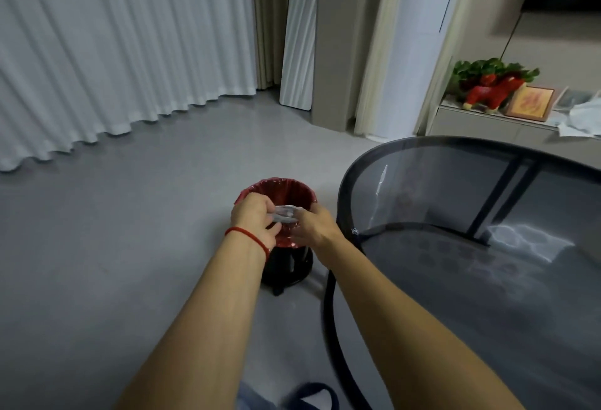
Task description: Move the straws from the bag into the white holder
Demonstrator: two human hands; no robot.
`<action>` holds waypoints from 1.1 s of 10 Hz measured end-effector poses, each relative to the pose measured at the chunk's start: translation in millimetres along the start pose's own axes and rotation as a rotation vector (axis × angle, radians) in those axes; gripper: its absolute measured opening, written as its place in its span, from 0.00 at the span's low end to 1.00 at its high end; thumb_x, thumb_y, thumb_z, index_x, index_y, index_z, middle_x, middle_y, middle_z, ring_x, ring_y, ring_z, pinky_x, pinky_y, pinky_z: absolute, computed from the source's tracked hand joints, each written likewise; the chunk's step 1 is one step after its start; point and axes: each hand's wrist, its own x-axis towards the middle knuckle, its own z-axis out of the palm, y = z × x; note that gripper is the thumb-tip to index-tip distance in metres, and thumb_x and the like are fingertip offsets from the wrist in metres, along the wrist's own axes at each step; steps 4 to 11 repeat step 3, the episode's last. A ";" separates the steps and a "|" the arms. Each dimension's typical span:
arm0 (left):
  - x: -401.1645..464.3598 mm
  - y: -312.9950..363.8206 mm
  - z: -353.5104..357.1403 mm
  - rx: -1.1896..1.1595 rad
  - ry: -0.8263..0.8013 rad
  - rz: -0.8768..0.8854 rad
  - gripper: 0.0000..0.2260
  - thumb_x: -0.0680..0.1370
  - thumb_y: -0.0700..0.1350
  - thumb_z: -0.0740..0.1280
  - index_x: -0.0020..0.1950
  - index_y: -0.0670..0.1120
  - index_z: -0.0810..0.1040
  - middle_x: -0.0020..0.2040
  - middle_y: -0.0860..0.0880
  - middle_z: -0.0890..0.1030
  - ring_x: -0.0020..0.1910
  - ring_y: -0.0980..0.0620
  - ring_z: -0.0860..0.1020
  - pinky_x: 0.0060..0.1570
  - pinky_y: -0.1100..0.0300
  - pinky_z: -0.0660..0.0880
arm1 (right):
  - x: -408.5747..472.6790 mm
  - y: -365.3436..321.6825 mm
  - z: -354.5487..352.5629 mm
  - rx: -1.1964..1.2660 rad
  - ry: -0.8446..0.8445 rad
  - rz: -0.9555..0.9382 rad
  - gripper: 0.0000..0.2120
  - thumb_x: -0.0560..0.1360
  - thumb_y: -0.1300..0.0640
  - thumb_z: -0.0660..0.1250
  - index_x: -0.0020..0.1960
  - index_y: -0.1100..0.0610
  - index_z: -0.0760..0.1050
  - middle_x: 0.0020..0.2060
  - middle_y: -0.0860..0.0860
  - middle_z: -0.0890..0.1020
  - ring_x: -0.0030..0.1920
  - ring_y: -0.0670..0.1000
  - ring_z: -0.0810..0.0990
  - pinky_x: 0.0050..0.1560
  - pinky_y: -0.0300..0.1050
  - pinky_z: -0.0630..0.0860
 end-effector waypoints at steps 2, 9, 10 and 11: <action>-23.4 6.8 4.7 -0.097 0.020 0.106 0.17 0.75 0.29 0.56 0.60 0.34 0.76 0.55 0.37 0.77 0.58 0.40 0.77 0.57 0.49 0.78 | -81.9 22.9 -61.1 -0.077 -0.085 -0.153 0.13 0.85 0.62 0.60 0.66 0.59 0.79 0.54 0.56 0.85 0.55 0.54 0.86 0.57 0.49 0.84; -53.8 13.6 0.1 -0.115 -0.006 0.305 0.14 0.77 0.30 0.58 0.59 0.39 0.77 0.52 0.40 0.79 0.53 0.43 0.80 0.55 0.50 0.80 | -137.7 27.8 -107.3 -0.027 -0.047 -0.226 0.10 0.84 0.63 0.63 0.57 0.57 0.83 0.50 0.55 0.87 0.51 0.53 0.88 0.57 0.50 0.84; -53.8 13.6 0.1 -0.115 -0.006 0.305 0.14 0.77 0.30 0.58 0.59 0.39 0.77 0.52 0.40 0.79 0.53 0.43 0.80 0.55 0.50 0.80 | -137.7 27.8 -107.3 -0.027 -0.047 -0.226 0.10 0.84 0.63 0.63 0.57 0.57 0.83 0.50 0.55 0.87 0.51 0.53 0.88 0.57 0.50 0.84; -53.8 13.6 0.1 -0.115 -0.006 0.305 0.14 0.77 0.30 0.58 0.59 0.39 0.77 0.52 0.40 0.79 0.53 0.43 0.80 0.55 0.50 0.80 | -137.7 27.8 -107.3 -0.027 -0.047 -0.226 0.10 0.84 0.63 0.63 0.57 0.57 0.83 0.50 0.55 0.87 0.51 0.53 0.88 0.57 0.50 0.84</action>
